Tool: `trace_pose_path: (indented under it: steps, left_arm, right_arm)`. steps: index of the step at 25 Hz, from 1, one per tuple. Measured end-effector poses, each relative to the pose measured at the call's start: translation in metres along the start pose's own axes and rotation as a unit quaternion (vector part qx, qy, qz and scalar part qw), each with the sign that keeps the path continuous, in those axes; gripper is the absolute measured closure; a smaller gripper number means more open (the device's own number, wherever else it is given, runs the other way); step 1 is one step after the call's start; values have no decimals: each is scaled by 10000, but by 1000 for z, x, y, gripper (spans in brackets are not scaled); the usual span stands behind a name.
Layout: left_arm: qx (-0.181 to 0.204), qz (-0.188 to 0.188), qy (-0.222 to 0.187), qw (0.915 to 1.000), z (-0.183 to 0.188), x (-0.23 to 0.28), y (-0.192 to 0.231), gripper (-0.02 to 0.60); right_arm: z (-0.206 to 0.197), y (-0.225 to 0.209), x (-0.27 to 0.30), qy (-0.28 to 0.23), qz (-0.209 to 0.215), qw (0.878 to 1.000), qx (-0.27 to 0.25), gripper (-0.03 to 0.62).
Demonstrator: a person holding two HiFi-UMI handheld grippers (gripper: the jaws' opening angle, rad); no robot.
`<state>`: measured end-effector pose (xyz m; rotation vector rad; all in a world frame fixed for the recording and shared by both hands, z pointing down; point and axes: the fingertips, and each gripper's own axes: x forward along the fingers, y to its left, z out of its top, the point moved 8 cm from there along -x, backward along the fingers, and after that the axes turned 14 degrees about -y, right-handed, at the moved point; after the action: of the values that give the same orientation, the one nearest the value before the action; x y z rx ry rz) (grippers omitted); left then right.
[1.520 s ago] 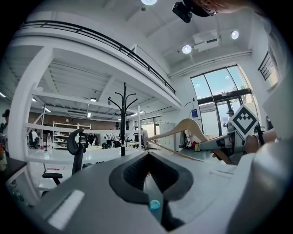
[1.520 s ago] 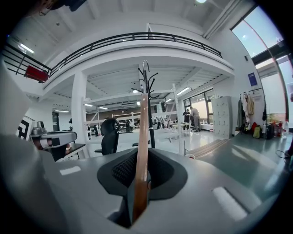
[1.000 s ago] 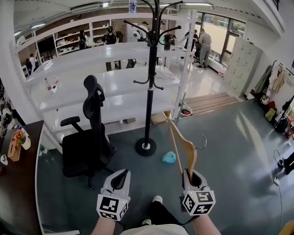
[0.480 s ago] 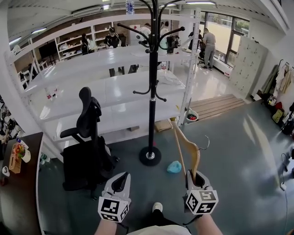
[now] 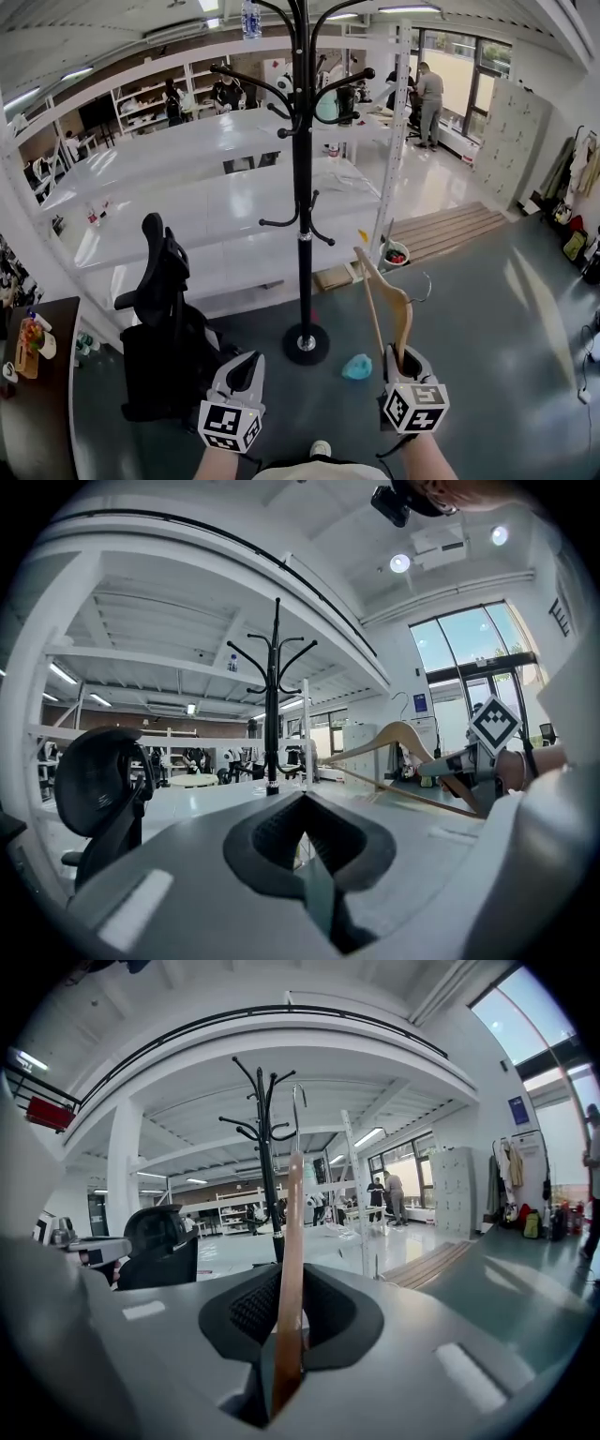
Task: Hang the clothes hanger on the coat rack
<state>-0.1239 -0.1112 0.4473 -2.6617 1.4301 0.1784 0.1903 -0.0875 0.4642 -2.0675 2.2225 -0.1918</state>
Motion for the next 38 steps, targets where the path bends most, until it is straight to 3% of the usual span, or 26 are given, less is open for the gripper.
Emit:
trace_pose_path:
  steps: [9,17,32,38]
  left_arm:
    - [113,-33,116,9999,-8,51,18,581]
    - [162,-186,-26,9997,-10,117,48,581]
    - [127,-470,-339,9982,-15,217,115,581]
    - [164,-686,-386,9968,-12,244,130,581]
  right_arm:
    - [13,-18,59,-103,98,9999,19,520]
    - [25,-24,120,-176,76,9998,-37,520]
    - [91,-12,253,-524,222,9972,-485,519]
    - [125,-3,312,-557,312,9936,-929,519]
